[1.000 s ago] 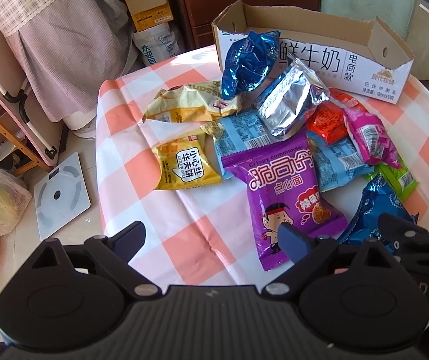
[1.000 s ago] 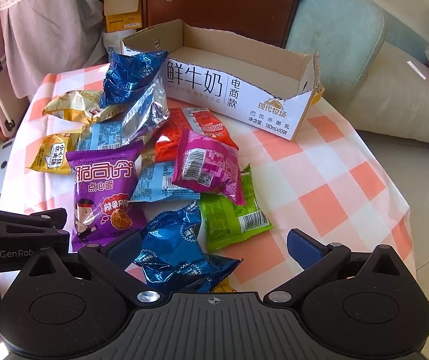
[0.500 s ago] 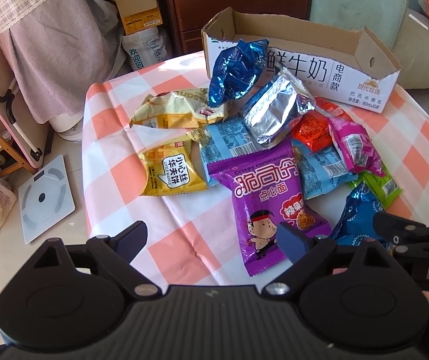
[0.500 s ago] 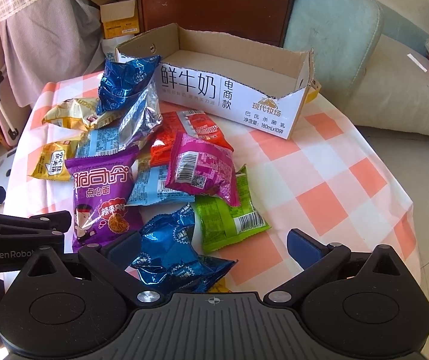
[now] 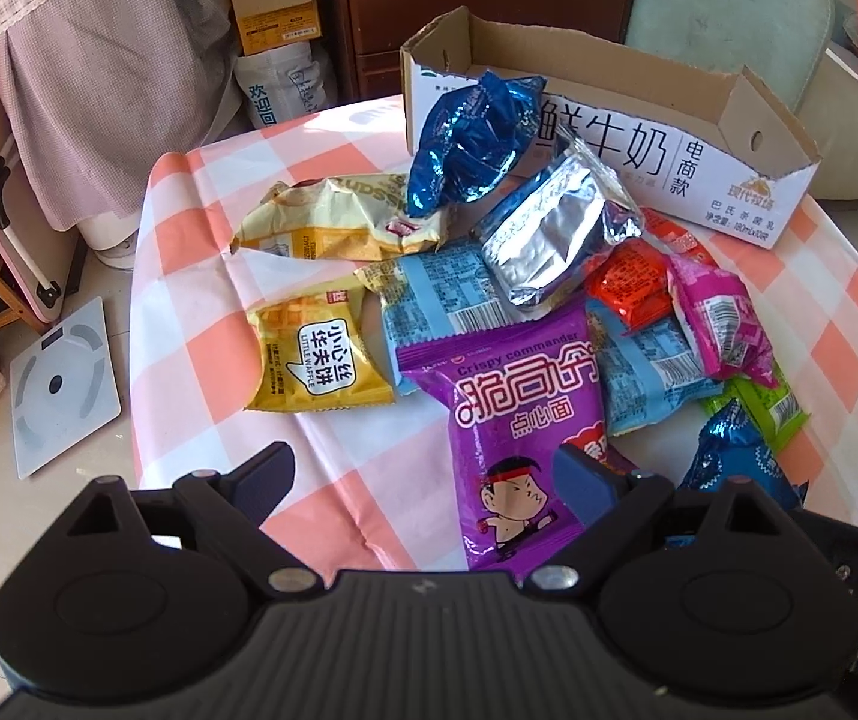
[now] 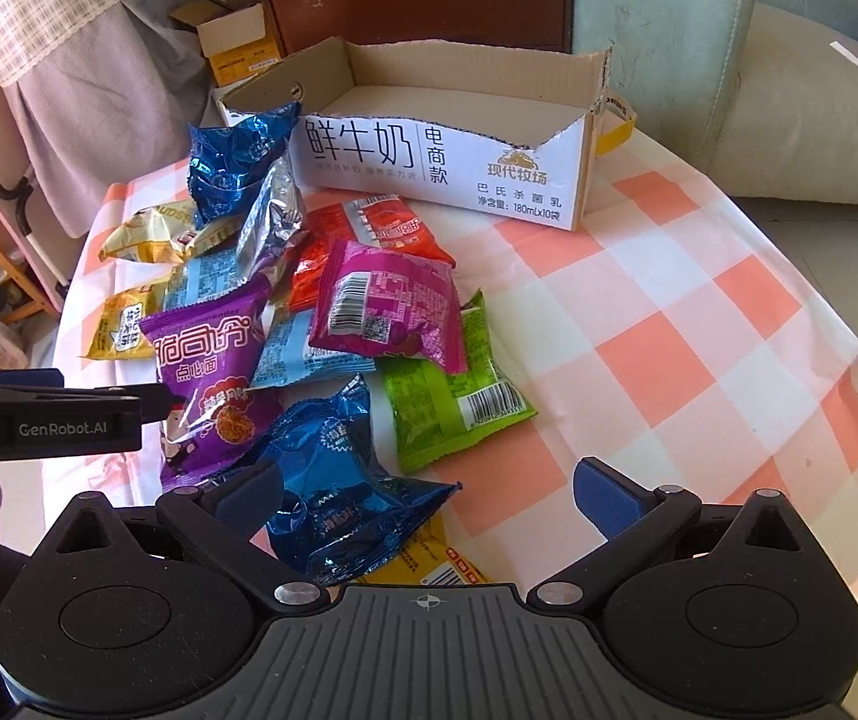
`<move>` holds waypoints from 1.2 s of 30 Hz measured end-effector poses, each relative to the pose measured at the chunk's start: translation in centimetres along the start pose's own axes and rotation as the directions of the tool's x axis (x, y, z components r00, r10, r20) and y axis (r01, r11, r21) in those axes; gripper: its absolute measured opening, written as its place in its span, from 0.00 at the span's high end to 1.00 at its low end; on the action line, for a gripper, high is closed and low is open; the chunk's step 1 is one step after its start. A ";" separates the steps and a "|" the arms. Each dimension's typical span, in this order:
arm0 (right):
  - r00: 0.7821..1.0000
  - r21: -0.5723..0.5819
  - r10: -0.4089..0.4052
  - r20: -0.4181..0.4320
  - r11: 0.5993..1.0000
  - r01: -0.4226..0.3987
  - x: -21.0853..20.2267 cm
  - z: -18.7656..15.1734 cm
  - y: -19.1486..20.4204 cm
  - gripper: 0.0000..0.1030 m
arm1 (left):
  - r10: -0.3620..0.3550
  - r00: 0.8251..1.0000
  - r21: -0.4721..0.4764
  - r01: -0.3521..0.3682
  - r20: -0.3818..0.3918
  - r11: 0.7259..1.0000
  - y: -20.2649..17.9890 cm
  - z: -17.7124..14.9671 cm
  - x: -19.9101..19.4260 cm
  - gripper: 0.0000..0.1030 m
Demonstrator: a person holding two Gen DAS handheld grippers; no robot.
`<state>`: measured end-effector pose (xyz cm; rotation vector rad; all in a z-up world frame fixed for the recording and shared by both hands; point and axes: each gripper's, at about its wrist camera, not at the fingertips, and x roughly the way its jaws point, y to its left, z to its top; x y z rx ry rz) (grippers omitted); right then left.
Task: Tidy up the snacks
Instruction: 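Position the open right gripper over the dark blue foil bag, then close right gripper on dark blue bag while left gripper grasps purple bag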
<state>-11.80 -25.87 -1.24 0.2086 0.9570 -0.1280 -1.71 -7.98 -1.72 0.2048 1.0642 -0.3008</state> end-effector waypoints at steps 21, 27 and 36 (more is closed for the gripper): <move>1.000 -0.229 -0.012 -0.017 0.973 0.008 2.9 -0.7 3.8 0.05 | -0.057 0.998 0.004 0.057 -0.025 0.998 -2.5 0.9 3.5 0.06; 0.999 -0.225 -0.011 -0.041 0.974 0.001 3.6 -0.7 4.0 0.29 | -0.049 0.998 0.034 0.050 -0.042 0.998 -2.9 0.2 3.9 0.08; 0.999 -0.206 0.045 -0.018 0.977 -0.047 3.1 -0.7 3.8 0.52 | -0.095 0.995 0.039 0.097 -0.040 0.995 -2.3 -0.5 3.3 0.35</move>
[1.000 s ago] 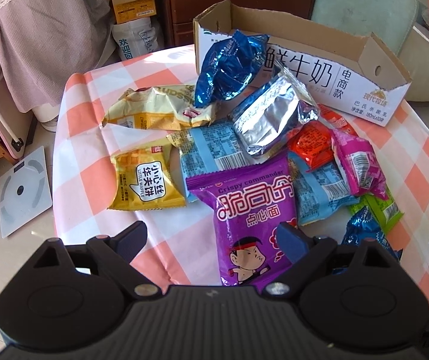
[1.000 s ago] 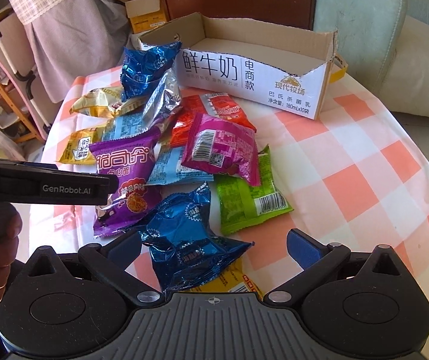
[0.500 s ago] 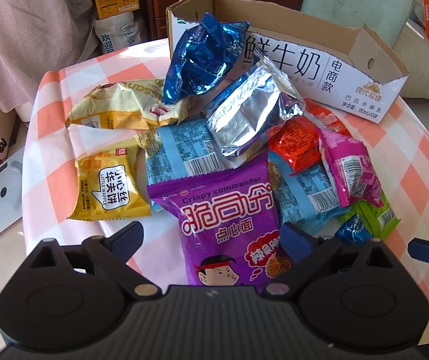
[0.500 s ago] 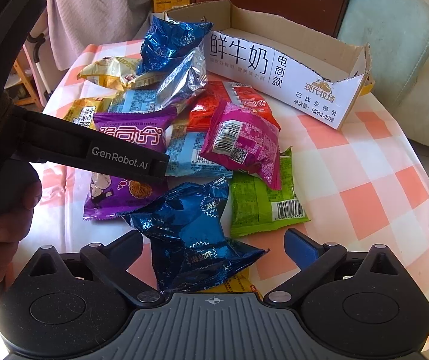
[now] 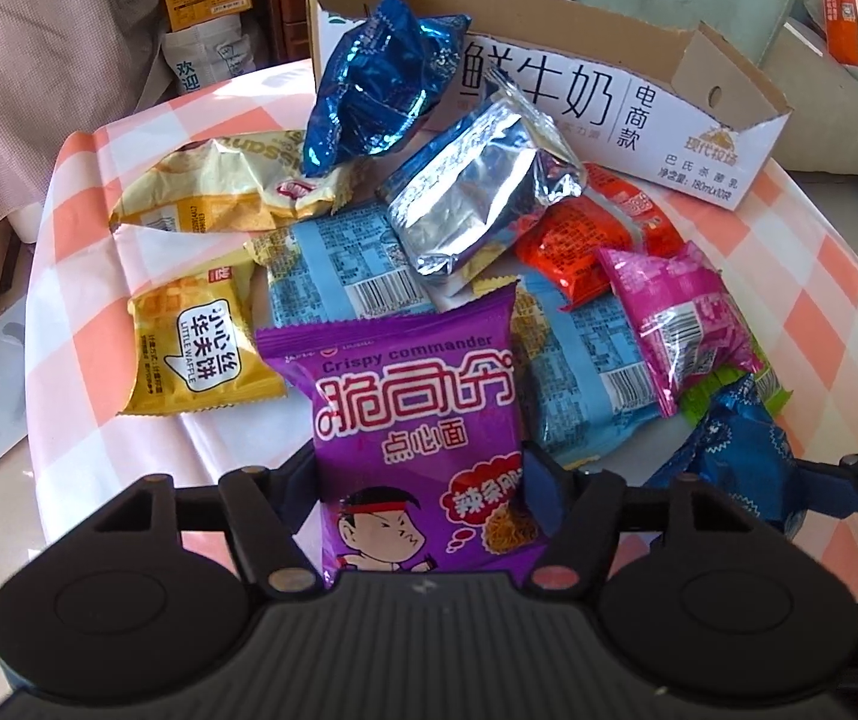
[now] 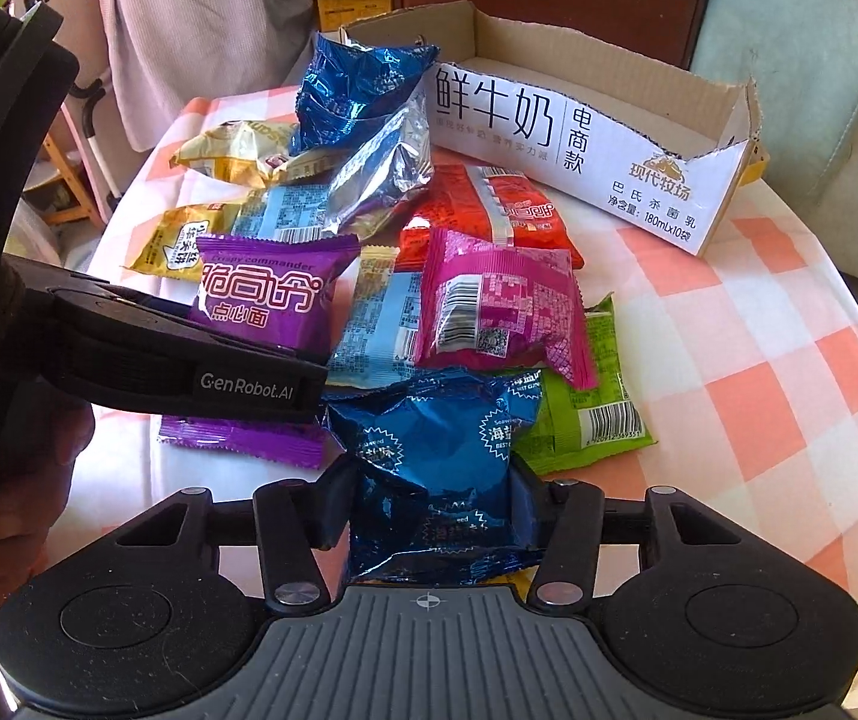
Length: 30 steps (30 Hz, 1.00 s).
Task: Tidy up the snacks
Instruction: 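Close right gripper on dark blue bag while left gripper grasps purple bag, then carry both bags into the cardboard box and open both grippers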
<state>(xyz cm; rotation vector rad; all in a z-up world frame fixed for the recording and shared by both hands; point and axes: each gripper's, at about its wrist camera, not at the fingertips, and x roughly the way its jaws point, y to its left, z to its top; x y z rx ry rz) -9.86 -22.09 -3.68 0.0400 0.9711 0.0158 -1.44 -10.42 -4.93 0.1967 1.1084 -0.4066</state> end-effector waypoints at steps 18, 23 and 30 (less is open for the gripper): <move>0.991 0.061 0.036 0.129 0.997 -0.045 -2.7 0.9 -0.5 0.53 | 0.086 0.987 0.059 -0.095 0.138 0.994 0.8 0.2 -3.7 0.35; 0.987 0.076 0.015 0.160 0.997 -0.028 -3.0 1.8 -0.6 0.53 | 0.095 0.978 0.068 -0.109 0.184 0.992 0.6 1.0 -4.5 0.35; 0.984 0.107 -0.027 0.174 0.994 0.008 -2.8 3.4 -1.0 0.53 | 0.107 0.971 0.084 -0.127 0.212 0.988 0.2 2.5 -4.6 0.35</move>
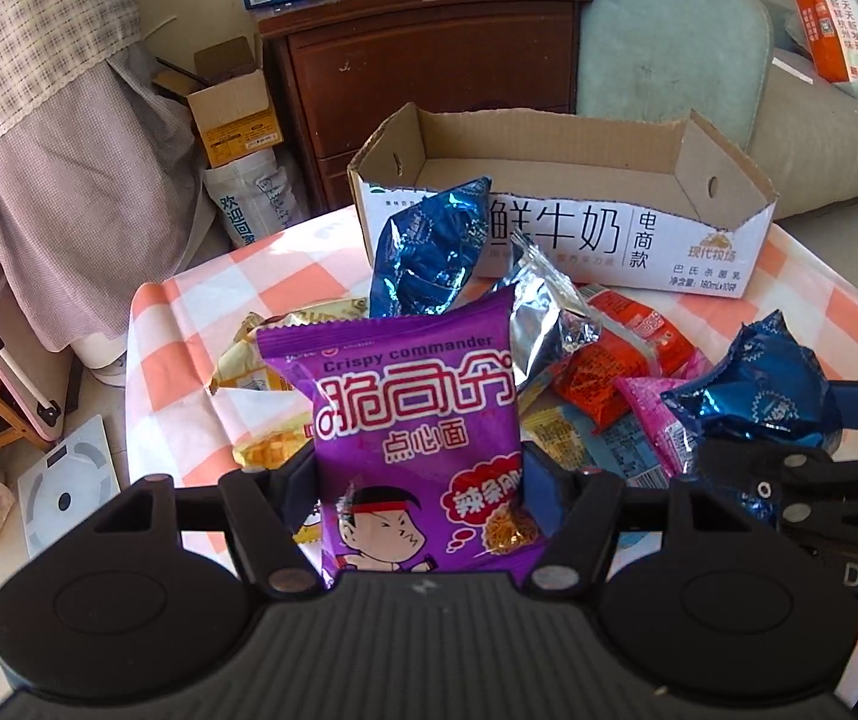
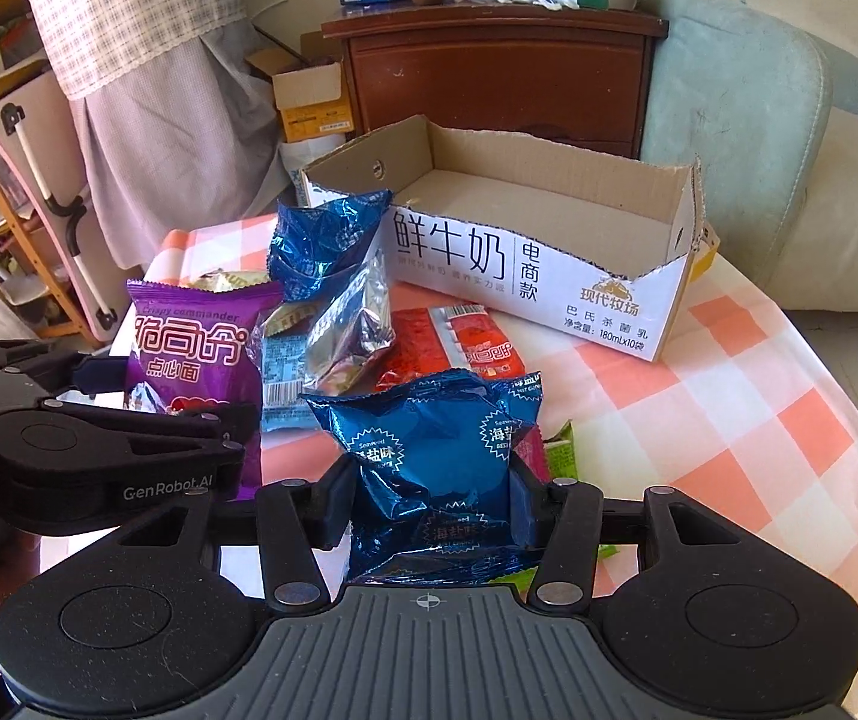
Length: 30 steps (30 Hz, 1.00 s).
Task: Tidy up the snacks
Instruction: 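Carry both bags into the cardboard box and open both grippers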
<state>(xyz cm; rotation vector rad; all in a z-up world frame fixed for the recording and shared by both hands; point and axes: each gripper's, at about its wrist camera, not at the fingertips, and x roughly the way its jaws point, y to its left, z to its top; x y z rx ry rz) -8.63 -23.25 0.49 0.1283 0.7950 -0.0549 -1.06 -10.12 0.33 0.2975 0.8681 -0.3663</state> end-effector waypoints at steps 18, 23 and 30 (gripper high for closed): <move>0.997 0.129 -0.013 0.078 0.992 0.003 1.4 5.4 -2.0 0.52 | -0.011 0.998 -0.033 0.013 0.065 0.999 -0.5 5.8 1.7 0.35; 0.994 0.183 -0.004 0.106 0.983 -0.016 1.9 6.9 -3.4 0.52 | -0.039 0.996 -0.053 0.043 0.074 0.998 -0.6 7.5 2.6 0.35; 0.989 0.215 -0.043 0.145 0.977 0.011 2.8 8.9 -4.7 0.53 | -0.071 0.993 -0.069 0.078 0.095 0.995 -0.9 9.7 3.8 0.35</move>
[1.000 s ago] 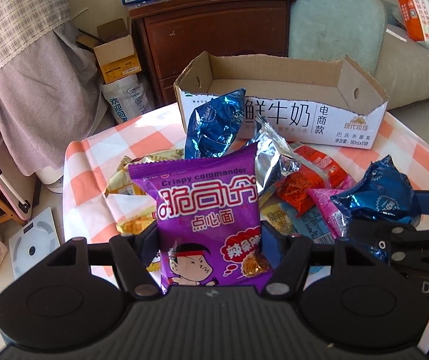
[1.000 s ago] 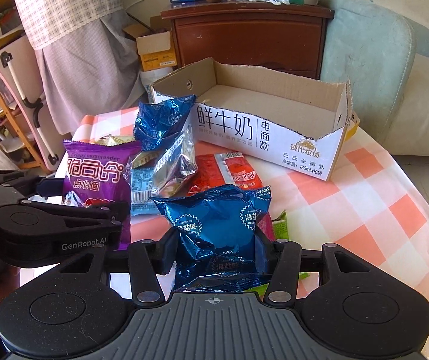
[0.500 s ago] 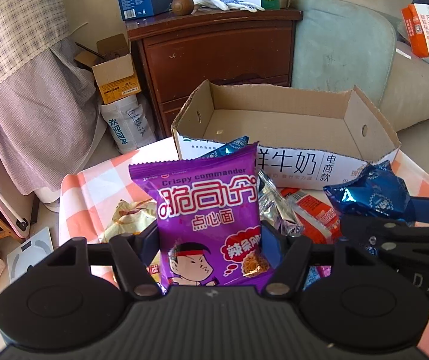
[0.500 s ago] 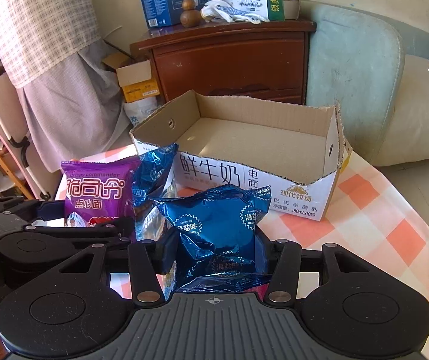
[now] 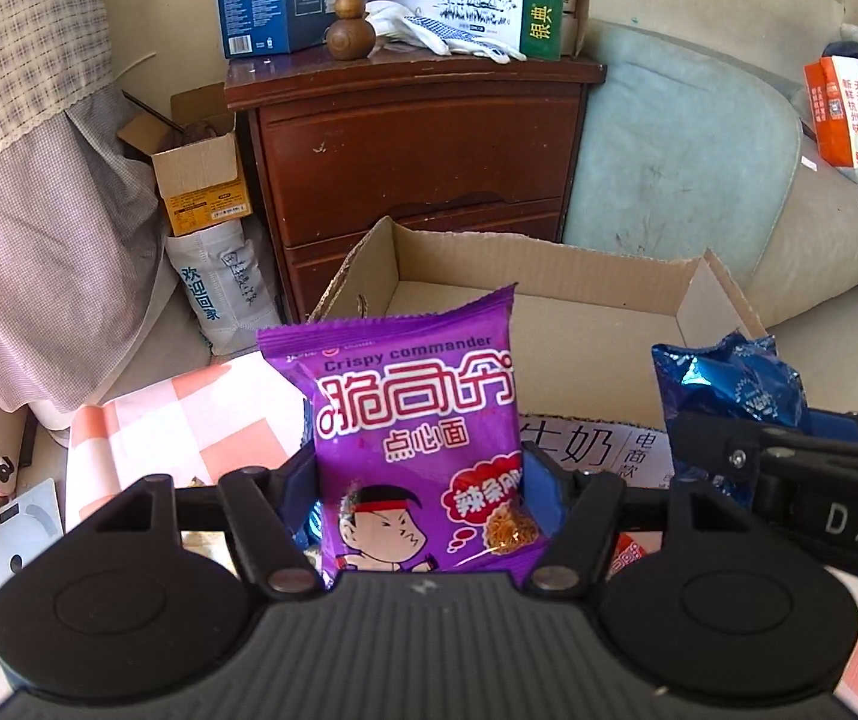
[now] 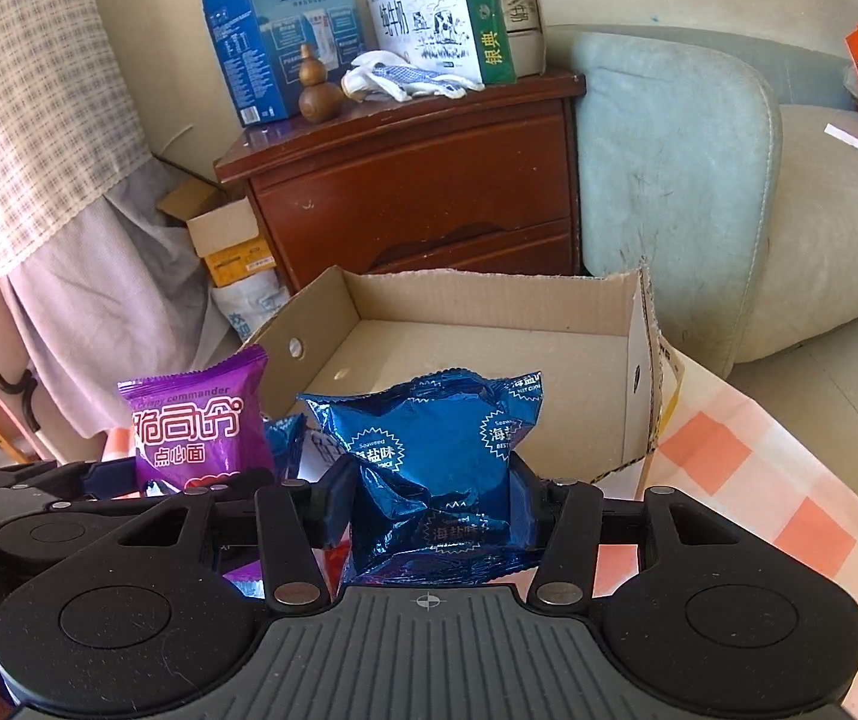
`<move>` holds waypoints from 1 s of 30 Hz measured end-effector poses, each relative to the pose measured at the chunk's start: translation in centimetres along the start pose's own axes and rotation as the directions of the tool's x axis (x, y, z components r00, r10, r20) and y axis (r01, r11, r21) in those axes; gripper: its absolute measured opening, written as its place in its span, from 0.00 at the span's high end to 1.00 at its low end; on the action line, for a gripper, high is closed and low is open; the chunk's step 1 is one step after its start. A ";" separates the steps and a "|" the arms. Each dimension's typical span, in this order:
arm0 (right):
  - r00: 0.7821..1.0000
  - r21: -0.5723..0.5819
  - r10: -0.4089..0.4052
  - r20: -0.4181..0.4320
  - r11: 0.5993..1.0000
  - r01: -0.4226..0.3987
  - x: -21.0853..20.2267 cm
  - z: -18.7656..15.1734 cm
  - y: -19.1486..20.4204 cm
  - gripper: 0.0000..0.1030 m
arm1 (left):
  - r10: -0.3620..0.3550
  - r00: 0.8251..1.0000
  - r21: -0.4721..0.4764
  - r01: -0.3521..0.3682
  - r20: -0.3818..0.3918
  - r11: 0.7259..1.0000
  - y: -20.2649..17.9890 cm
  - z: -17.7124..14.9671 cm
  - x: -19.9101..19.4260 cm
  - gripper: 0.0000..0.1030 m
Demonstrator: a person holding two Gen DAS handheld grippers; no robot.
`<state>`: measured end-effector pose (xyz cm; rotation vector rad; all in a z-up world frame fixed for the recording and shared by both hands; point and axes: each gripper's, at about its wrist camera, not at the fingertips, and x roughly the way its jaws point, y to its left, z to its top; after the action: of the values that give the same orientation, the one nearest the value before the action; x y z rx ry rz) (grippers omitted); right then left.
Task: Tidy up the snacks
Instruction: 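Carry both bags into the cardboard box and open both grippers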
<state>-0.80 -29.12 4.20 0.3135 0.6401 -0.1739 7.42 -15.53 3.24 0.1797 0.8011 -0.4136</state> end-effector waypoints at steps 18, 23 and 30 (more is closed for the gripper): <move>0.999 0.149 -0.049 0.006 0.988 0.047 4.5 3.1 -2.5 0.52 | -0.061 0.998 -0.087 0.062 0.018 0.994 -0.3 4.3 4.8 0.35; 0.998 0.189 -0.068 -0.003 0.980 0.068 6.1 3.6 -2.9 0.48 | -0.040 0.999 -0.102 0.043 0.028 0.994 -0.1 4.9 6.0 0.32; 0.997 0.215 -0.078 -0.015 0.973 0.079 6.3 3.6 -3.5 0.33 | -0.053 0.999 -0.109 0.054 0.004 0.993 1.0 4.1 5.7 0.19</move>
<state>5.26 -33.99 2.27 0.4984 0.6418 -0.3194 14.09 -17.52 1.91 0.0562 0.8270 -0.4192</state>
